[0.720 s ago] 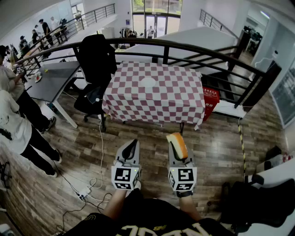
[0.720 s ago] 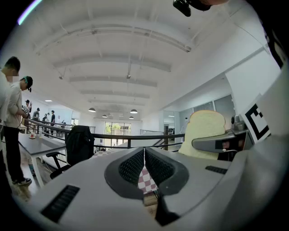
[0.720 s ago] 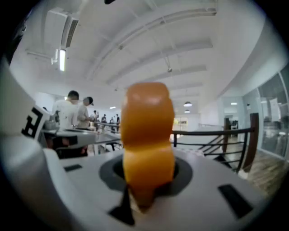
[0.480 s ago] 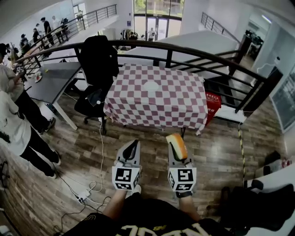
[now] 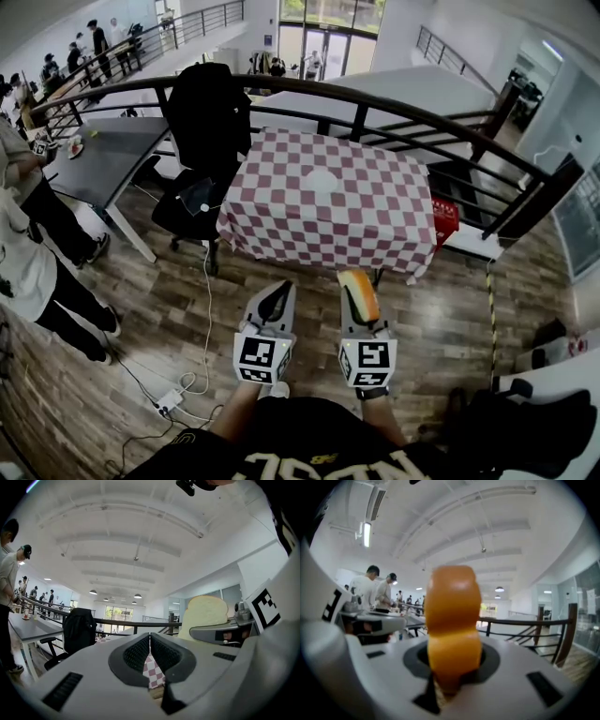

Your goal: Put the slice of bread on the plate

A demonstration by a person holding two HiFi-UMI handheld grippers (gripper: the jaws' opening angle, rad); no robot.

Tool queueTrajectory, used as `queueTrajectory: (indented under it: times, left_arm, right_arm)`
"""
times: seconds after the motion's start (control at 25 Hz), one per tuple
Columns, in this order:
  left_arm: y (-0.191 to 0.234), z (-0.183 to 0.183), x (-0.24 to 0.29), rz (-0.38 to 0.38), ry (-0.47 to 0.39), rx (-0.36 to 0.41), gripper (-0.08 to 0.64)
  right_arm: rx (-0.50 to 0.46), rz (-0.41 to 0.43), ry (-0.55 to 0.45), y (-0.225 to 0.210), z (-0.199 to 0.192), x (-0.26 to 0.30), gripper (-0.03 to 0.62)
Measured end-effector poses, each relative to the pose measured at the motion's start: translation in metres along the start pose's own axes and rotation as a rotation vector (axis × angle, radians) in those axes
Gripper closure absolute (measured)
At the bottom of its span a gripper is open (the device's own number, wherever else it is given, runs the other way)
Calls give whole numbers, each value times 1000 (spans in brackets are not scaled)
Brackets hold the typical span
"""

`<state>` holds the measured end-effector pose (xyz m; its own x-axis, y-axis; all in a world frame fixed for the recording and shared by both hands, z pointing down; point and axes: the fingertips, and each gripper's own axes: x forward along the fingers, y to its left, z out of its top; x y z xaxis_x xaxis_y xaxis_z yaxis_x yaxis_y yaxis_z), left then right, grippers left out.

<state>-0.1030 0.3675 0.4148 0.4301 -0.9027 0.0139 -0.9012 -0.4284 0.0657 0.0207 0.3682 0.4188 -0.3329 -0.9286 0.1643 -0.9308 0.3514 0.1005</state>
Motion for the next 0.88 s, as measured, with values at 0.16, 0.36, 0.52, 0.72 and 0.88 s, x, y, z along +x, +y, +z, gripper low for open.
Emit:
queueTrajectory:
  times: [0.16,0.36,0.52,0.72,0.88]
  left_arm:
    - [15,-9,17,-22,16,-1,532]
    - [37,-21,37,-17,22,-30,532]
    - [48,-33,58,-23,42,-59,532]
    - [60,-54,100,-19,89,-71,532]
    - [71,-64,145,-3,109,-80,532]
  right_arm:
    - [-23,7,-11,11,2,35,495]
    - [-40,31,-7,22,-2,66,495]
    - [-54,19,6,14,-3,85,495]
    - [1,29,42,-7,-22,128,495]
    - [35,49,50,-30,-31,169,495]
